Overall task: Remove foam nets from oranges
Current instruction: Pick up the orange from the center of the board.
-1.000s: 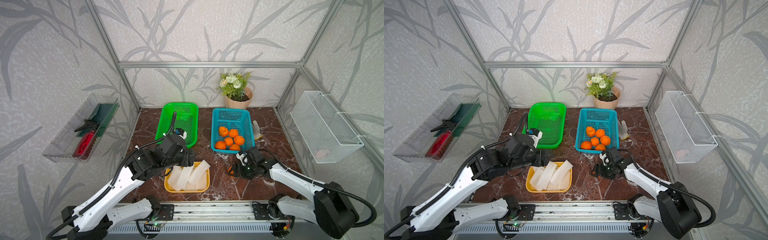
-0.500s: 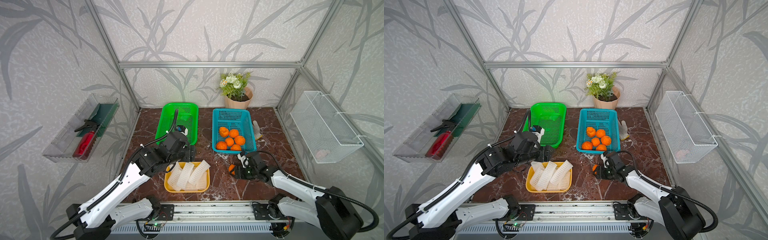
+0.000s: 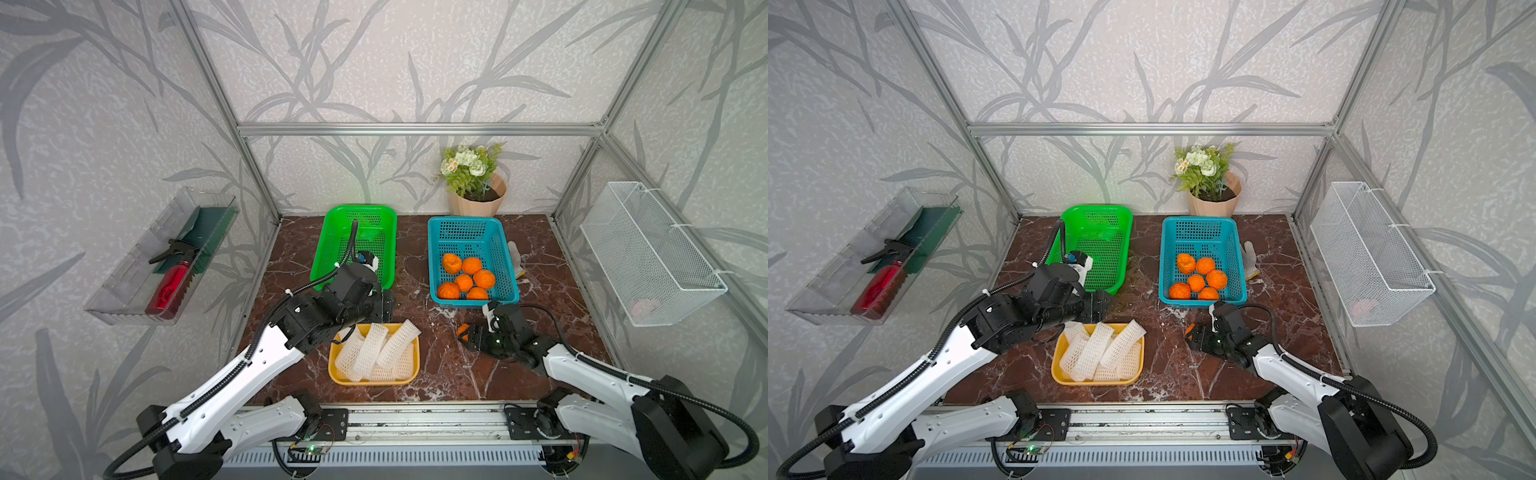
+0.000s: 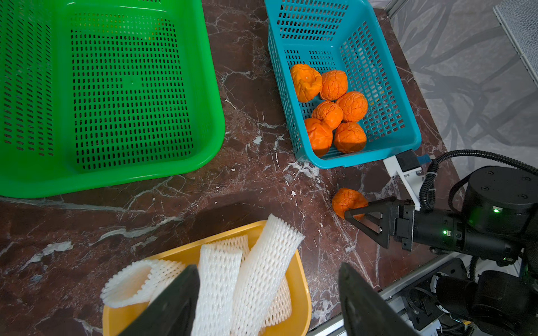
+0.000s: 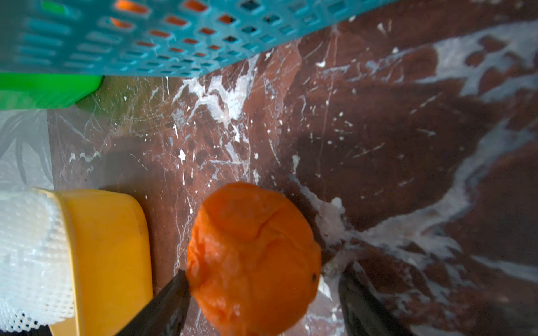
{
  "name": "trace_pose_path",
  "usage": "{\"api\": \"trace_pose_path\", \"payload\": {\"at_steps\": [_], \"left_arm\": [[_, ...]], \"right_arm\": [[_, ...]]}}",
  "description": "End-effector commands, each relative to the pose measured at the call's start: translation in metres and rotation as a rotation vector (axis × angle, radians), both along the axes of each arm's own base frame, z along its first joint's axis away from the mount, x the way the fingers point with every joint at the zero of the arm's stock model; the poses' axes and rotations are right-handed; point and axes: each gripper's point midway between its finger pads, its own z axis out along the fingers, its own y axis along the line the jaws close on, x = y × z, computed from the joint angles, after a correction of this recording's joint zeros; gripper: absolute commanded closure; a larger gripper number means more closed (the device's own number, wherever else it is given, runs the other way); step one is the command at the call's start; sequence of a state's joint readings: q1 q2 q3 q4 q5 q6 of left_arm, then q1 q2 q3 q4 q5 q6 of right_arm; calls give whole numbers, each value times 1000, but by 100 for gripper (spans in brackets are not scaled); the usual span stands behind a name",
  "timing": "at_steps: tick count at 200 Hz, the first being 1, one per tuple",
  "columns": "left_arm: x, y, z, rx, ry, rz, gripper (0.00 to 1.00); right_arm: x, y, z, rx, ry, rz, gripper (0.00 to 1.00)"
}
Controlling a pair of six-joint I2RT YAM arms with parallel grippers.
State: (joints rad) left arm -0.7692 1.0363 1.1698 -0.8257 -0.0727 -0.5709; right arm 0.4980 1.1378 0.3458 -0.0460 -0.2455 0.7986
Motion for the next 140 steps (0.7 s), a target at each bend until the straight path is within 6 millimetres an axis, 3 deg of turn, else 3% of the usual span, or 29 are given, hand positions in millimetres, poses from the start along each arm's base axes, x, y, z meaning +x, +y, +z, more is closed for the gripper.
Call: {"api": "trace_pose_path", "payload": {"at_steps": [1, 33, 60, 140], "left_arm": [[3, 0, -4, 7, -7, -5, 26], [2, 4, -12, 20, -2, 6, 26], [0, 6, -17, 23, 4, 9, 26], [5, 14, -24, 25, 18, 34, 26]], "right_arm": [[29, -39, -29, -136, 11, -240, 22], [26, -38, -31, -127, 17, -234, 40], [19, -36, -19, -113, -2, -185, 47], [-63, -35, 1, -29, 130, -5, 50]]}}
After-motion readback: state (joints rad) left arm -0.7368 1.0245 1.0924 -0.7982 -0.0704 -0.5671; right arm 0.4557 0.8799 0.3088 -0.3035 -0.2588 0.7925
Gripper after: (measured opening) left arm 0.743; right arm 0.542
